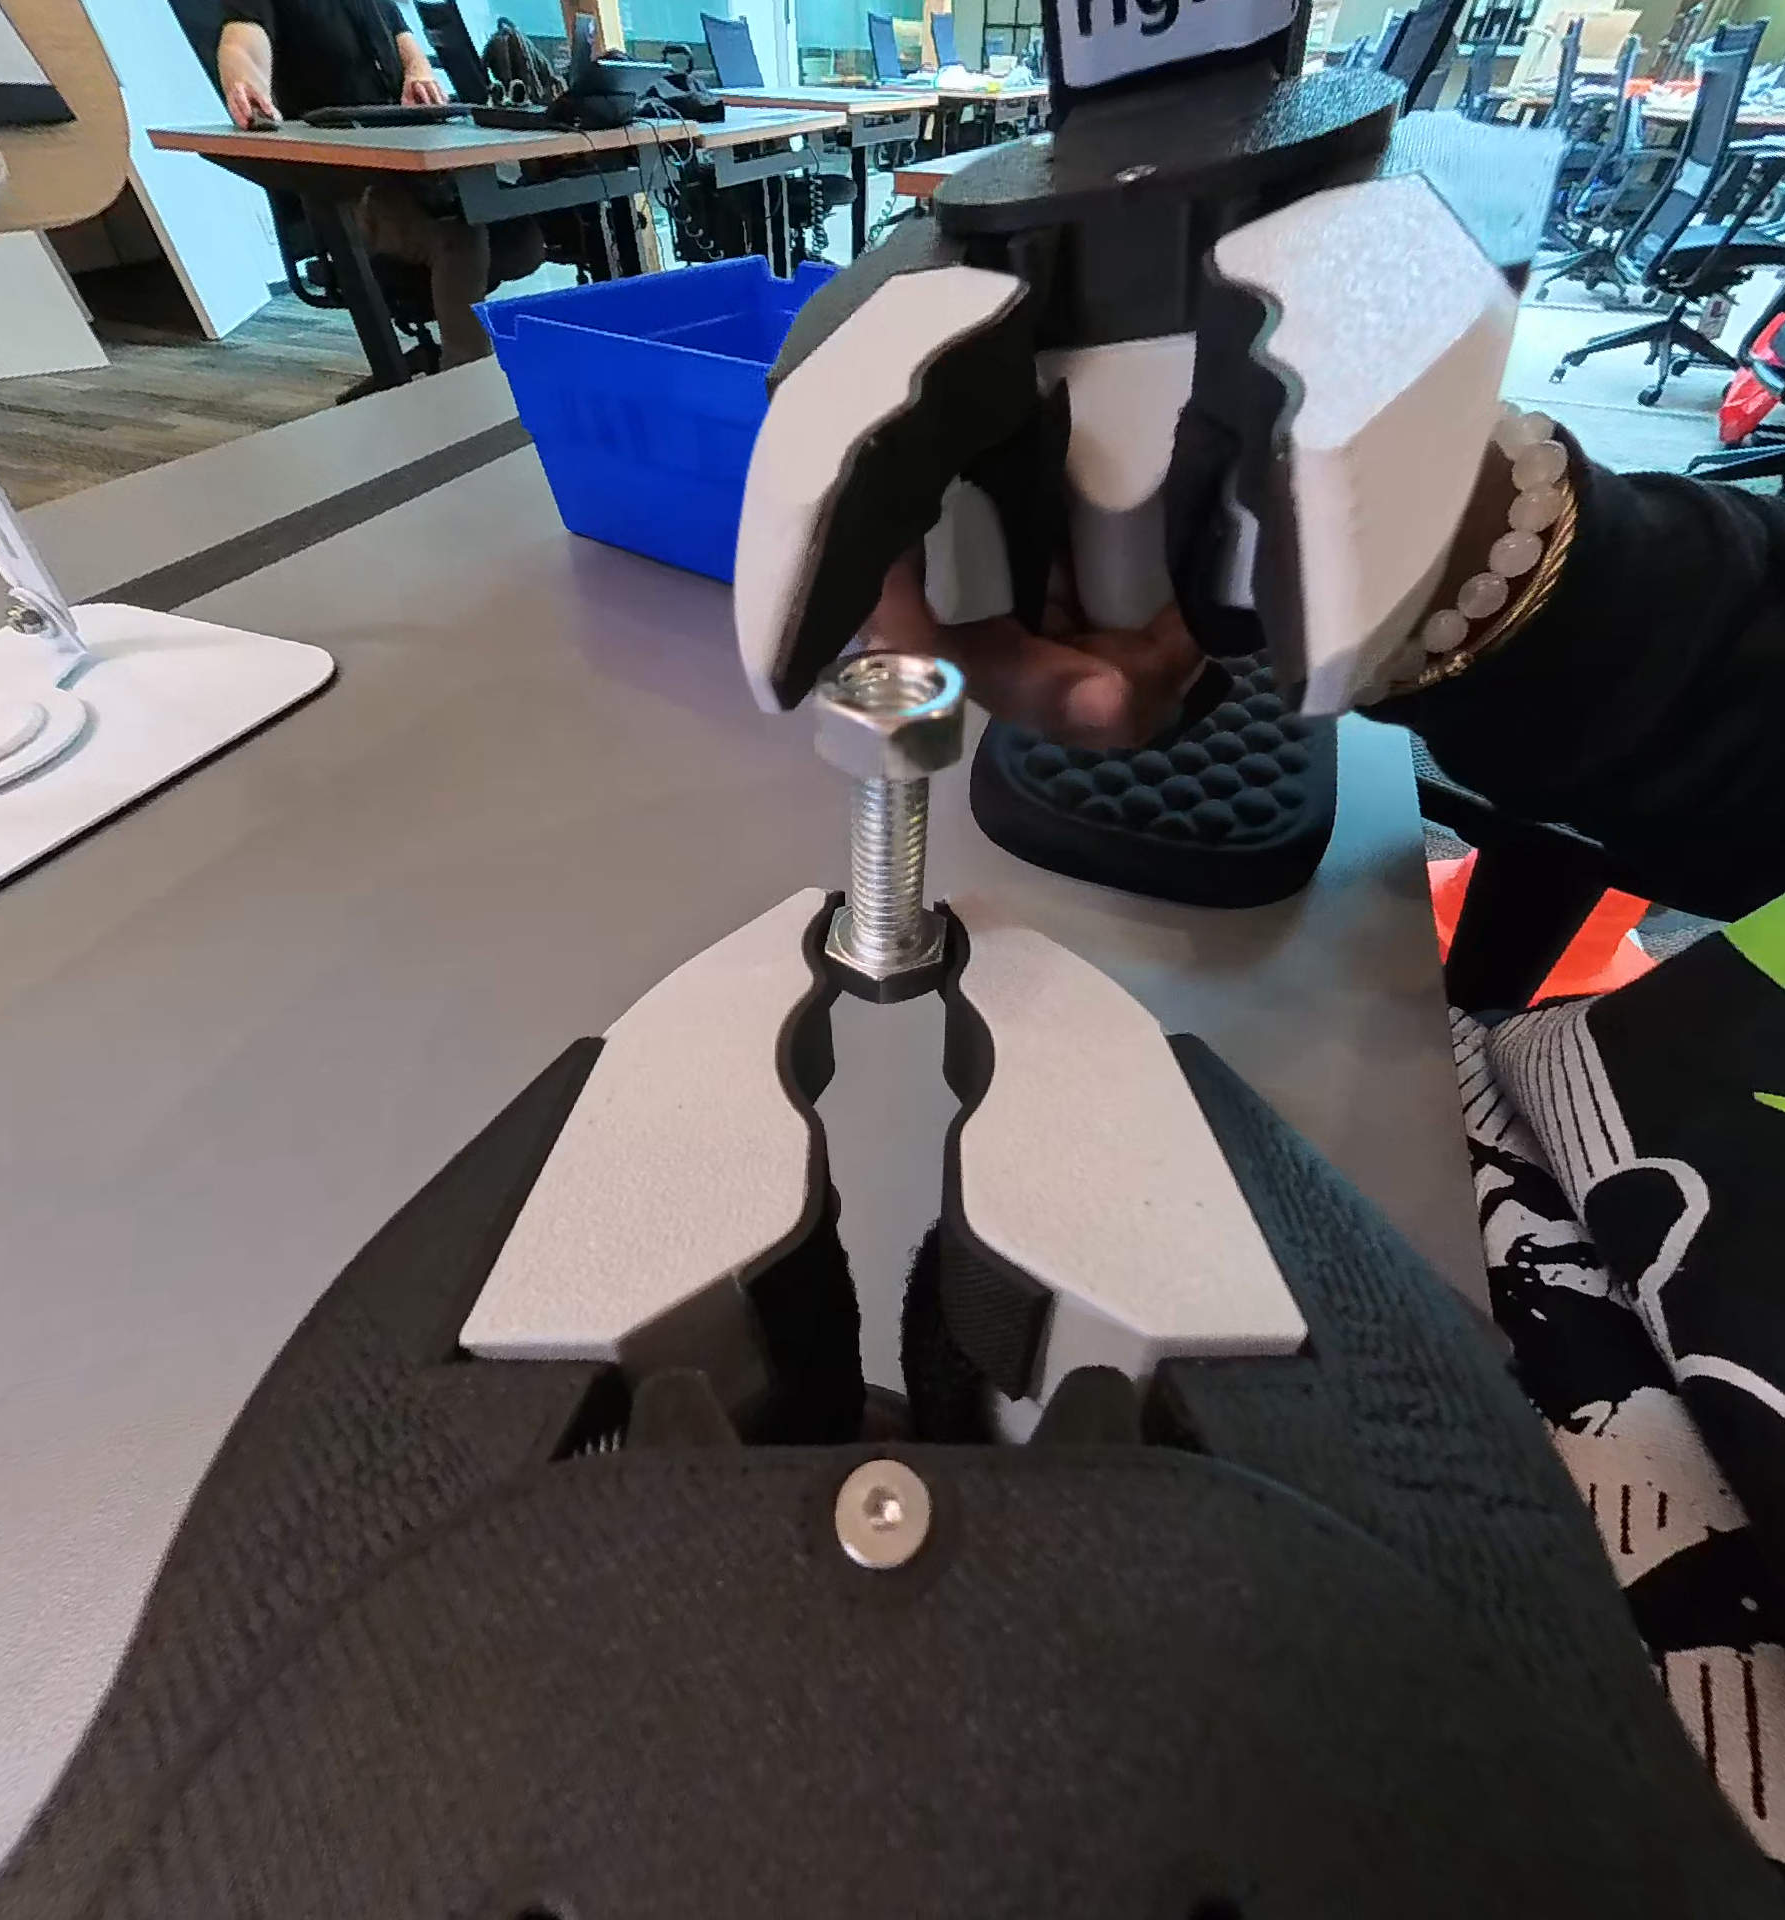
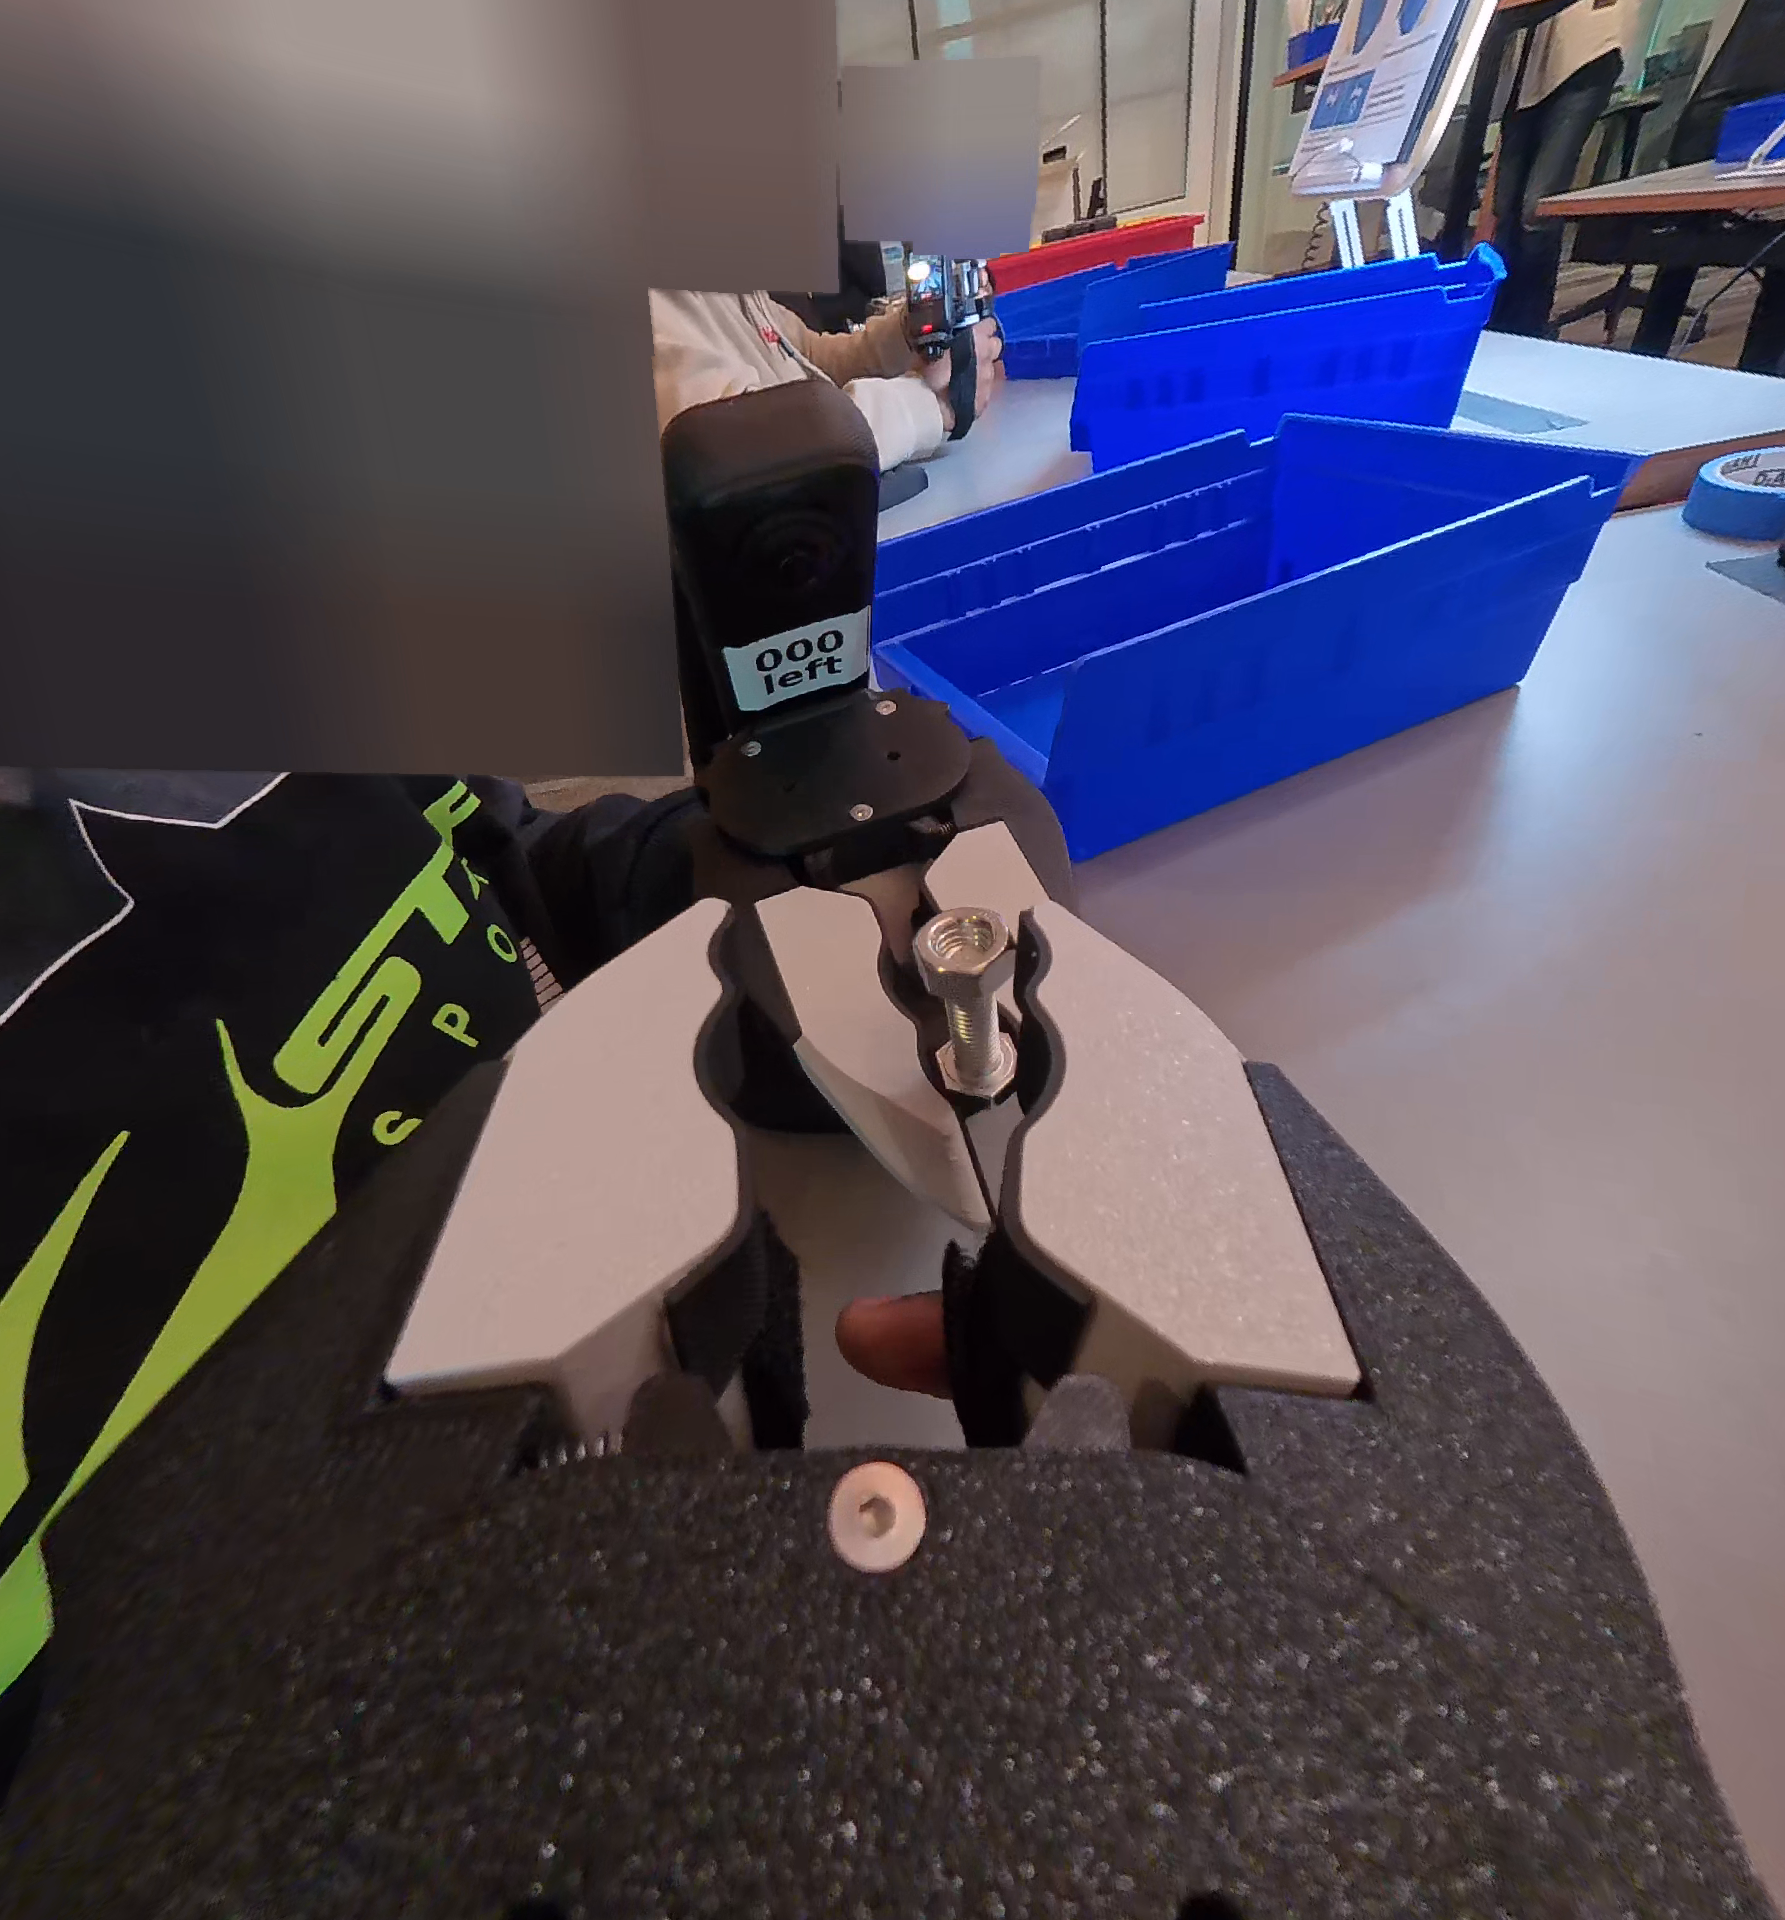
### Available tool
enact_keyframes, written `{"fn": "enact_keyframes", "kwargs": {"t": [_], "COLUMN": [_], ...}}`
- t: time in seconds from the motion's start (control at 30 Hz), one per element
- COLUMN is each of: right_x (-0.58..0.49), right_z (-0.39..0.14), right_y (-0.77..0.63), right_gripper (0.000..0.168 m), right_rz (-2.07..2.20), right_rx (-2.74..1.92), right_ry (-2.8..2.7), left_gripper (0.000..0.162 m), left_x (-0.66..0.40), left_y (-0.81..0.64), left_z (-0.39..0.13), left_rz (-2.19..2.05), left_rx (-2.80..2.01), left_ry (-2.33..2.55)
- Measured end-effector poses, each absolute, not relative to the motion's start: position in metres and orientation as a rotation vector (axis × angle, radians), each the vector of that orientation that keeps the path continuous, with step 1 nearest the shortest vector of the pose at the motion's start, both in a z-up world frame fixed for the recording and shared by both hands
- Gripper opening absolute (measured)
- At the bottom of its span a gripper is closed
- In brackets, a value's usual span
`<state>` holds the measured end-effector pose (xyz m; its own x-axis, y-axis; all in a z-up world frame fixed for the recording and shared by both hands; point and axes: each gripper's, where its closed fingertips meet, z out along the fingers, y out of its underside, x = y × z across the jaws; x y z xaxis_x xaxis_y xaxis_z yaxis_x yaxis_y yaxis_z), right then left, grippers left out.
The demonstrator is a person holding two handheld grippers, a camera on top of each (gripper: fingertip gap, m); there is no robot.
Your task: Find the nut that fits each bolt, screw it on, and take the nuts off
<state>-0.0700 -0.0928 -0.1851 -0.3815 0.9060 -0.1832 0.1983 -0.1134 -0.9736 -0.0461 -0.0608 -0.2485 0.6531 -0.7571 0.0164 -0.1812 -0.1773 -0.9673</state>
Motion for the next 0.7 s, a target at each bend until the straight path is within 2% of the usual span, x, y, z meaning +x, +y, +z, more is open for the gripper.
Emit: {"fn": "enact_keyframes", "kwargs": {"t": [0.7], "right_x": [-0.072], "right_z": [-0.188], "right_y": [-0.09], "right_gripper": [0.046], "right_rz": [1.508], "right_rx": [-1.241], "right_ry": [-1.556], "left_gripper": [0.017], "left_x": [-0.048], "left_y": [-0.062], "left_z": [-0.246], "left_rz": [-0.641], "left_rx": [-1.705], "left_ry": [0.741]}}
